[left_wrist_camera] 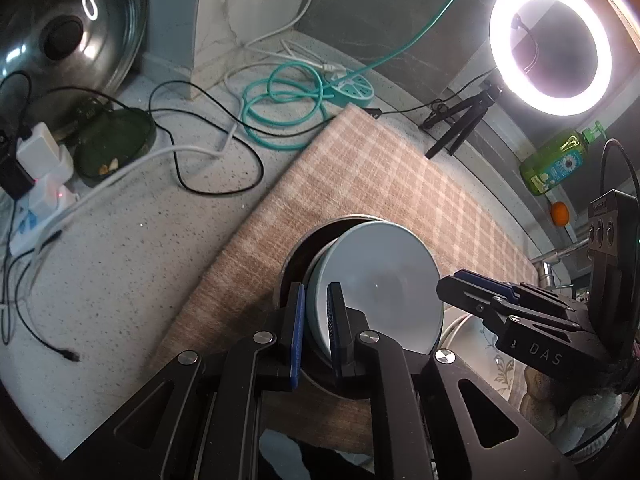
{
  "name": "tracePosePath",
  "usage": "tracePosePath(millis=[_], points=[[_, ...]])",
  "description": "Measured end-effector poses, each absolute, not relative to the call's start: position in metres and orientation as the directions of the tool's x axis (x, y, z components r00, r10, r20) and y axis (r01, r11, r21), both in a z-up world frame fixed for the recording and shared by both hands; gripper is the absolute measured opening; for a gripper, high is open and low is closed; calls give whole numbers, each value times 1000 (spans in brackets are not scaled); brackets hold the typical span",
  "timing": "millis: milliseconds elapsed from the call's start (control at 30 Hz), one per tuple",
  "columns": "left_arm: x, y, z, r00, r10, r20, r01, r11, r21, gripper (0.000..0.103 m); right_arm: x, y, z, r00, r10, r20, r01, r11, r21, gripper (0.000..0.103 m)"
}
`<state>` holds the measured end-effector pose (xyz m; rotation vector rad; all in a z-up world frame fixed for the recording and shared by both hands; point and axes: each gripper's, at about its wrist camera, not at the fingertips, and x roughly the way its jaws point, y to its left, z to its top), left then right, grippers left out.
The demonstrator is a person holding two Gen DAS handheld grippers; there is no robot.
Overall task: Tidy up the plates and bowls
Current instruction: 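Open both grippers and release the white bowl rim, then move both grippers to the steel bowl stack rim and close on it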
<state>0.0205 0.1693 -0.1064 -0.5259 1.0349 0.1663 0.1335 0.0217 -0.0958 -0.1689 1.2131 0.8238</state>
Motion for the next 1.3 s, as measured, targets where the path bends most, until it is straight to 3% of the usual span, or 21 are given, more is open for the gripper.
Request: tracePosePath(millis=[367, 433, 500, 567, 867, 1033, 1300], points=[[-6, 169, -83, 582, -33, -812, -350, 891, -288, 10, 116, -6, -67, 235, 528, -816, -652, 708, 270, 25], [-11, 170, -82, 588, -32, -808, -347, 893, -288, 10, 112, -11, -62, 259, 535, -804, -656, 709, 260, 28], [-15, 172, -82, 589, -20, -808, -348, 896, -276, 10, 110, -18, -59, 290, 544, -787, -648, 717, 257, 39], [-20, 173, -83, 589, -6, -808, -351, 899, -263, 10, 109, -26, -57, 324, 550, -770, -626, 734, 261, 39], [-46, 197, -100, 580, -58, -813, -399, 849, -346, 10, 109, -60, -54, 373, 577, -727, -531, 775, 343, 39], [-74, 212, -98, 596, -94, -798, -444, 789, -425, 10, 99, -74, -49, 389, 548, -740, -497, 802, 332, 39], [-69, 217, -105, 591, -124, -797, -428, 789, -441, 12, 102, -86, -66, 348, 521, -779, -414, 831, 371, 39]])
